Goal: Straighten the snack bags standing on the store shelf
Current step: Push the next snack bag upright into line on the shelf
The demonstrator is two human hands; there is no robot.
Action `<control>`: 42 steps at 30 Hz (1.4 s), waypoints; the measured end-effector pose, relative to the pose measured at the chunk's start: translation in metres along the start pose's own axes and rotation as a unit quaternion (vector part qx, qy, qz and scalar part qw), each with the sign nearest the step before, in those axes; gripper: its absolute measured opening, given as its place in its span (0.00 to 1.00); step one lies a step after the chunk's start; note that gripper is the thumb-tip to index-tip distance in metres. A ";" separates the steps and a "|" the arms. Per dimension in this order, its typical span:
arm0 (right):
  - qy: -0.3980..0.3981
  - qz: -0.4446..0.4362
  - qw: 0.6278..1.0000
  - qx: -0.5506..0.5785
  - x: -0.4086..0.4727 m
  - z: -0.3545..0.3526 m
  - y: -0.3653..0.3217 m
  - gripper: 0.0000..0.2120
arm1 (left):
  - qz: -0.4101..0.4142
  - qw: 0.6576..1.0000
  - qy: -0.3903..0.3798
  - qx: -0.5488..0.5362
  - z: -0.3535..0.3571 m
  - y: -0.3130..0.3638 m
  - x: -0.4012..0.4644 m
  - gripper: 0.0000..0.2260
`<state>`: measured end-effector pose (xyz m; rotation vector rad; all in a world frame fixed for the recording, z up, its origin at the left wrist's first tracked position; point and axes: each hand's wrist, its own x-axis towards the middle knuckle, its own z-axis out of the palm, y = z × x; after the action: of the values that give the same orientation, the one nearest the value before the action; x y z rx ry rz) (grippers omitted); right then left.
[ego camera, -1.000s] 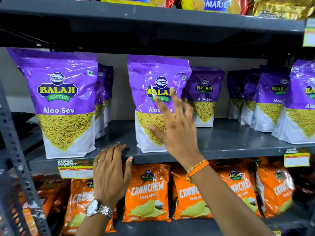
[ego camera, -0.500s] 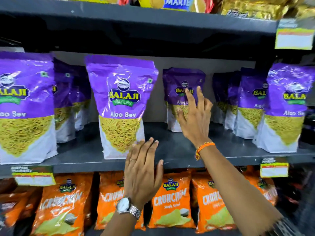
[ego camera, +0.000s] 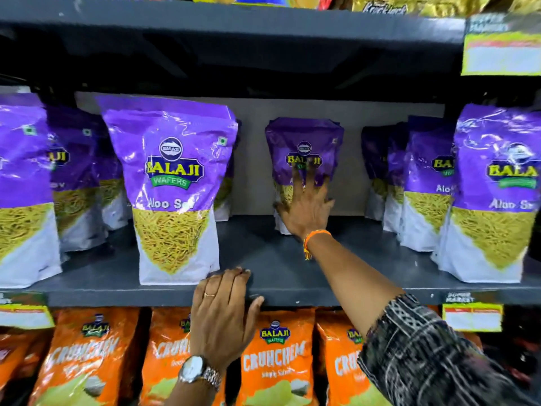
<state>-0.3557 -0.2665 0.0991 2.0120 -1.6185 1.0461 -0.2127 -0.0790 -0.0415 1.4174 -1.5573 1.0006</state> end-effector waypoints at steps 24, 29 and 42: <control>-0.033 -0.006 0.999 0.018 -0.014 -0.021 0.006 0.49 | 0.005 0.999 0.019 0.042 0.003 0.001 0.001 0.22; -0.024 -0.016 0.999 0.024 -0.030 -0.042 0.013 0.49 | 0.001 0.999 0.002 0.036 -0.003 0.003 0.003 0.23; 0.003 -0.038 0.999 0.020 -0.080 -0.088 0.016 0.50 | -0.015 1.000 0.000 0.016 -0.003 0.003 0.002 0.22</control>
<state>-0.4049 -0.1572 0.0961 2.0768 -1.5160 1.0648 -0.2159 -0.0764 -0.0388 1.4572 -1.5224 1.0120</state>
